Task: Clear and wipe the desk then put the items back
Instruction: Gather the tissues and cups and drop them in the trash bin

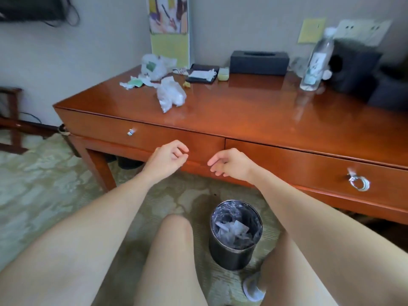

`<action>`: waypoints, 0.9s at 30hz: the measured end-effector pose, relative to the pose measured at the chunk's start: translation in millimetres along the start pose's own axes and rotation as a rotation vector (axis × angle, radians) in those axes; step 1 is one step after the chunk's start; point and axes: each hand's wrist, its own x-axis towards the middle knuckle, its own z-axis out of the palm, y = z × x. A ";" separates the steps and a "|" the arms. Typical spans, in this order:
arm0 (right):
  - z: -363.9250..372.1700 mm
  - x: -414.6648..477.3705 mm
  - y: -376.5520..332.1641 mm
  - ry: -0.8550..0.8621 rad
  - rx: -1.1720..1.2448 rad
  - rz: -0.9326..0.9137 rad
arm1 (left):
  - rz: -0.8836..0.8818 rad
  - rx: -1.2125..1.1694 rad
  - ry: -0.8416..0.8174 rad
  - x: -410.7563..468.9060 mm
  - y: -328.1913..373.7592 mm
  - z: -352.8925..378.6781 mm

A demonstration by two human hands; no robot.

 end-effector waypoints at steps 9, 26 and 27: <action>-35.0 55.2 -80.0 0.093 0.181 -0.133 | 0.024 0.030 0.339 62.0 9.4 -93.4; -18.8 188.7 -107.1 0.232 -0.343 -0.124 | 0.025 0.037 0.049 153.7 -24.6 -109.7; -19.4 188.1 -104.1 0.251 -0.344 -0.140 | 0.028 0.019 0.092 154.4 -27.6 -108.4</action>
